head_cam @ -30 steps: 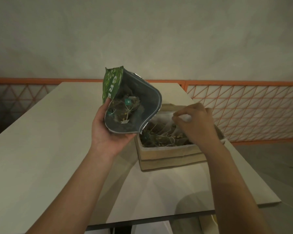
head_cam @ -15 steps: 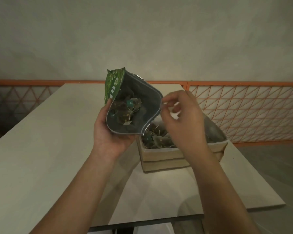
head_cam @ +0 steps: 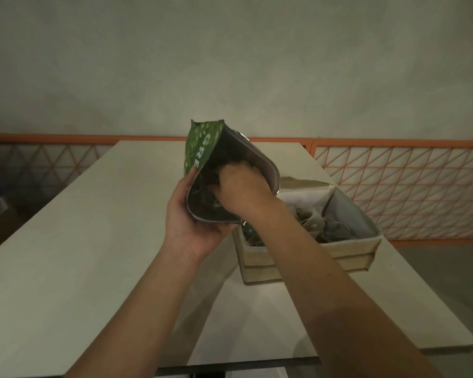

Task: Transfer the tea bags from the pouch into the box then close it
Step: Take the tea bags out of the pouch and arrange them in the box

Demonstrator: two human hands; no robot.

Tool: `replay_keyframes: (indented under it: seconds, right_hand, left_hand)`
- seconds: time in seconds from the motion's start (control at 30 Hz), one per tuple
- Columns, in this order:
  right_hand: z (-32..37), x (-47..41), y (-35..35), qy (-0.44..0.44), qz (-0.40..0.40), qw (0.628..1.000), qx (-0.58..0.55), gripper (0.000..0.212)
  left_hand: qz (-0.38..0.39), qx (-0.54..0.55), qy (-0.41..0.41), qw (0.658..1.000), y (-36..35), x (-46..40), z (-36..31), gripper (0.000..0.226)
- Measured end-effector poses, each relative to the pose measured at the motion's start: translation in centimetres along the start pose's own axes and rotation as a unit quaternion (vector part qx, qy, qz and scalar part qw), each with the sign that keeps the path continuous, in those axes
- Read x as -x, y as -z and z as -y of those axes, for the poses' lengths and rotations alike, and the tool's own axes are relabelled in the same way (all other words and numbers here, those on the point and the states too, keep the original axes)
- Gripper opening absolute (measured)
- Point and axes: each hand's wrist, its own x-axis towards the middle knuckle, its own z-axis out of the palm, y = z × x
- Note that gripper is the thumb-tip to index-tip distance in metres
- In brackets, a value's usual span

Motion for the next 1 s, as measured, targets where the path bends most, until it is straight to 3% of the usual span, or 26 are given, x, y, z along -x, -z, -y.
replay_keyframes:
  seconds: [0.17,0.33,0.53,0.63,0.73,0.83,1.0]
  right_hand:
    - [-0.4,-0.3,-0.5,-0.02,0.054,0.998,0.031,0.036]
    - [-1.0,1.2,1.0,-0.017,0.043,0.993,-0.105,0.031]
    - [-1.8,3.5,2.8,-0.037,-0.066,0.949,-0.307,0.027]
    - [-2.1,4.1,2.8,-0.03,-0.121,0.941,-0.314,0.015]
    - [-2.6,4.9,3.4,-0.016,-0.19,0.933,-0.304,0.022]
    - [-3.5,5.9,4.7,-0.013,-0.245,0.904,-0.351,0.024]
    - [-5.6,7.1,6.3,-0.047,-0.314,0.808,-0.496,0.023]
  left_hand:
    - [0.021,0.001,0.019,1.0,-0.2,0.1,-0.1,0.052]
    - [0.025,0.003,0.02,0.999,0.0,-0.1,-0.1,0.053]
    - [0.03,0.014,0.024,0.999,-0.1,-0.1,-0.1,0.046]
    - [0.029,0.019,0.027,0.999,-0.2,-0.1,-0.1,0.046]
    - [0.034,0.022,0.026,0.999,-0.1,-0.2,0.0,0.047]
    - [0.032,0.027,0.022,0.999,0.0,-0.4,-0.1,0.047]
    - [0.029,0.03,0.026,0.999,-0.1,-0.3,0.1,0.046]
